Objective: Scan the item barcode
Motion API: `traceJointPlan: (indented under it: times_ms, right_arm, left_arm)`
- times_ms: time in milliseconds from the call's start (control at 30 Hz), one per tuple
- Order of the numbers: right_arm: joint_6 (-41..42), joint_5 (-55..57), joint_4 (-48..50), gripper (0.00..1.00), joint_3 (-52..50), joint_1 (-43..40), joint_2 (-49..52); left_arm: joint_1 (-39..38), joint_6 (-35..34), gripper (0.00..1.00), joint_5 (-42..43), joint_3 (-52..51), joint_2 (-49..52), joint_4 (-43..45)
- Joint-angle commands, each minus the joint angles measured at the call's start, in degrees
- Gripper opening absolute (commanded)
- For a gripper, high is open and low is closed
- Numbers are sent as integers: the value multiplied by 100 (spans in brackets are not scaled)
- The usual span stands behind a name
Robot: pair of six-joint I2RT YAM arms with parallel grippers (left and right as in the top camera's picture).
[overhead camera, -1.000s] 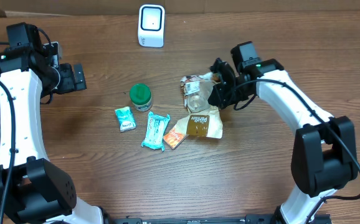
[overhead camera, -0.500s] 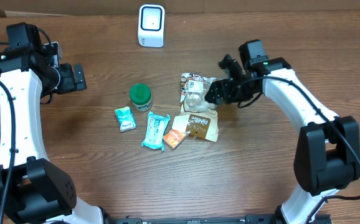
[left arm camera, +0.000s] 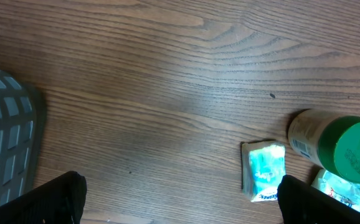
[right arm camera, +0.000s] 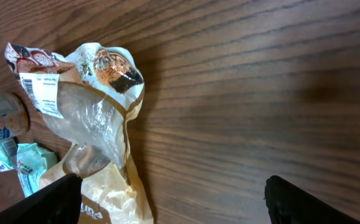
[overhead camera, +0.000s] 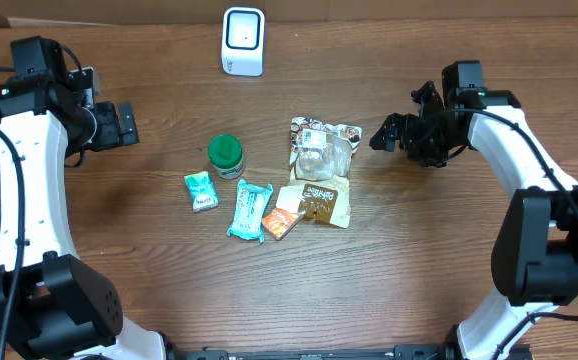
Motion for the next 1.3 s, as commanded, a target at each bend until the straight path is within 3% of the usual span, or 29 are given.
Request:
traceJointPlan:
  times_ms: [0,300,667,1000,1267]
  right_arm:
    - [-256,-372,188,91,-105,-11,269]
    - [-138,-1810,623,92,-304,15,905]
    - [1266,-1180,704,88,-308,603,1051]
    - [2747,-1067,2304,88,-1145,1255,1071]
    - [2970,-1132,2763,82,-1193,1311,1071]
  left_arm:
    - [-2,127,100,-35,92,24,9]
    - [-2,129,100,-35,92,24,9]
    - [-2,129,99,-35,92,24,9]
    - [-2,129,100,-35,92,24,7]
    - [-2,129,100,-35,92,24,7]
